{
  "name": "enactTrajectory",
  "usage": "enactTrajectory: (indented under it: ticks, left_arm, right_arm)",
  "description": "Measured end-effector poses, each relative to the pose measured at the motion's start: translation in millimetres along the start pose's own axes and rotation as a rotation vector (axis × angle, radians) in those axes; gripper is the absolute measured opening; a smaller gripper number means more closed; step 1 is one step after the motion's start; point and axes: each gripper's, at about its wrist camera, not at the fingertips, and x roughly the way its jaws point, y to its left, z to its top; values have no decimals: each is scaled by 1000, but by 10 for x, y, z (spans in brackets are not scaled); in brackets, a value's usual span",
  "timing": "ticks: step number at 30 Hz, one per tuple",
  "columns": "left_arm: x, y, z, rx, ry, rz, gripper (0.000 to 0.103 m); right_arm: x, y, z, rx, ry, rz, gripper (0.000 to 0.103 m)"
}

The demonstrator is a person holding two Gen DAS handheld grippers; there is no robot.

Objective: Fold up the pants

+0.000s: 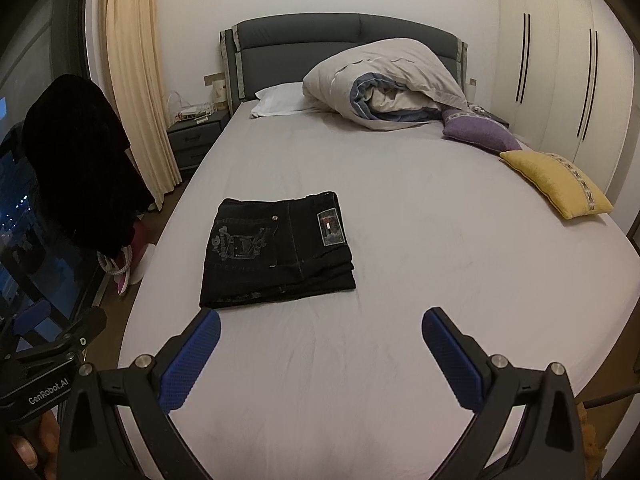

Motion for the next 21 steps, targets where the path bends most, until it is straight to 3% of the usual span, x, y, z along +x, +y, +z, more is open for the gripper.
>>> enactTrajectory:
  ticks: [21]
  left_arm:
    - [53, -36, -44, -2, 6, 0, 103]
  right_arm:
    - [13, 86, -39, -16, 28, 12, 103]
